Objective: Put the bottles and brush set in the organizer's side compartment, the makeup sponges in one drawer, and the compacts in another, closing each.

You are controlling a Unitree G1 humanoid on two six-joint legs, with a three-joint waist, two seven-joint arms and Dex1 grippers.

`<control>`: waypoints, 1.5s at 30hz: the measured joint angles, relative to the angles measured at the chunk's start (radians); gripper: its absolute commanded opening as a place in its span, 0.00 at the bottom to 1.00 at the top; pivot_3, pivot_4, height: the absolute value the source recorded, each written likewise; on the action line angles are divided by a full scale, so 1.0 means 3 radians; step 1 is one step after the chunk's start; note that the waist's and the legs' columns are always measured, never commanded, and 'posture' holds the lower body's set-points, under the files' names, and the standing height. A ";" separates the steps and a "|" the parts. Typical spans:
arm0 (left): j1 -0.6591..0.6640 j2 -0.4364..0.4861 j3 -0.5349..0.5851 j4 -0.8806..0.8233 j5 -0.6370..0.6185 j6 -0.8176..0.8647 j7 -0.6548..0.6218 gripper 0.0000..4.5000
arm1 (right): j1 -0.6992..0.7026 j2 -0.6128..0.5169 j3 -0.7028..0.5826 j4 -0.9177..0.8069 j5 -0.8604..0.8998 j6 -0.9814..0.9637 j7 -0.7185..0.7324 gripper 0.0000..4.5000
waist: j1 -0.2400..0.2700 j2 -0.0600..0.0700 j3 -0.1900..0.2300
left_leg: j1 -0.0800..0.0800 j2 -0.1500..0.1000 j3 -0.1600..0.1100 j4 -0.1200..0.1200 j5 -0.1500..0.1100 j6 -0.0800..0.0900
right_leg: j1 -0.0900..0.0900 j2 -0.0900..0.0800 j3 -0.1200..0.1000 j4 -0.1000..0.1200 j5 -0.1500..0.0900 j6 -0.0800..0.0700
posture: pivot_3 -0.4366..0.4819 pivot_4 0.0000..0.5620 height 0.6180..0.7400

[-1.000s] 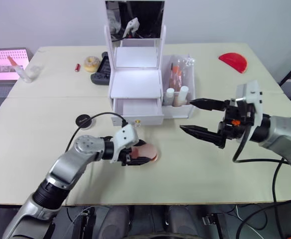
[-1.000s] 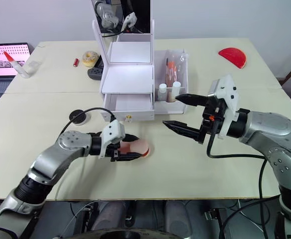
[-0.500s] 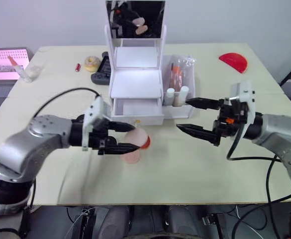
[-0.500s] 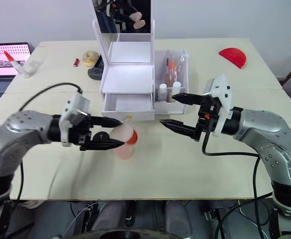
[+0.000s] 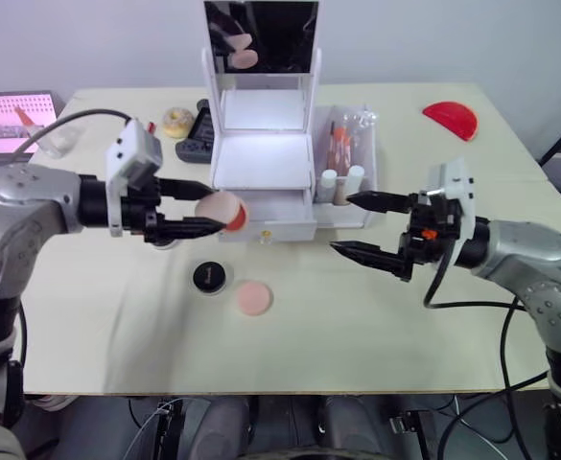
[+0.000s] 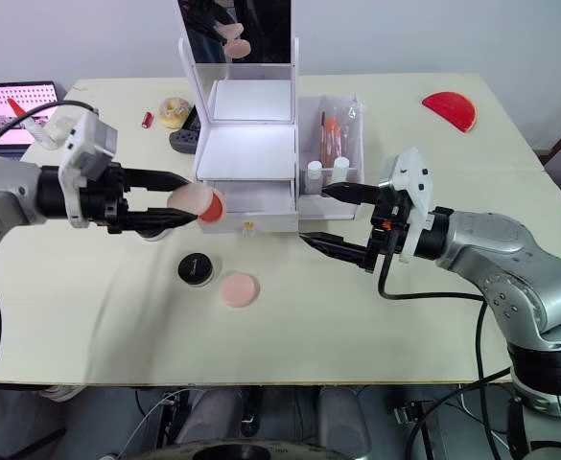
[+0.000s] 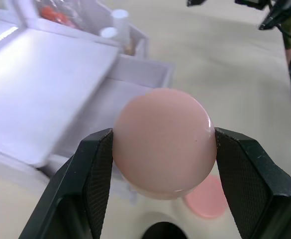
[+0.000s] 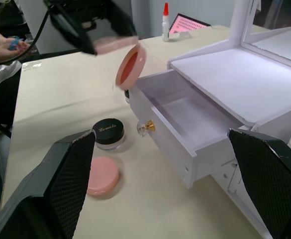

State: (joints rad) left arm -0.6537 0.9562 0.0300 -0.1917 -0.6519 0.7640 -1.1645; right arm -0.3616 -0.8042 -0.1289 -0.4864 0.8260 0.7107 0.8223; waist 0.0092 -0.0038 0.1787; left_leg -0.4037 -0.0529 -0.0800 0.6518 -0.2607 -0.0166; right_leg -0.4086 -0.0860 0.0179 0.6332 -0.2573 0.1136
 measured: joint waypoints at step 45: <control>0.2401 0.0262 0.1302 0.0051 0.0109 0.0048 0.0029 0.58 | -0.0182 0.0270 0.0226 0.0120 -0.0210 -0.0069 0.0028 1.00 | -0.0071 -0.0001 0.0001 | -0.0003 0.0004 0.0001 -0.0008 0.0001 -0.0002 | -0.0015 -0.0013 0.0012 0.0006 0.0000 -0.0002 | 0.48 0.27 1.00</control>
State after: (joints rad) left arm 0.0665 1.0349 0.4207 -0.1764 -0.6192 0.7785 -1.1557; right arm -0.4161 -0.7230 -0.0610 -0.4505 0.7629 0.6900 0.8307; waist -0.0121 -0.0041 0.1789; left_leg -0.4046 -0.0516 -0.0796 0.6493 -0.2605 -0.0173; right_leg -0.4130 -0.0898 0.0214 0.6351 -0.2574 0.1131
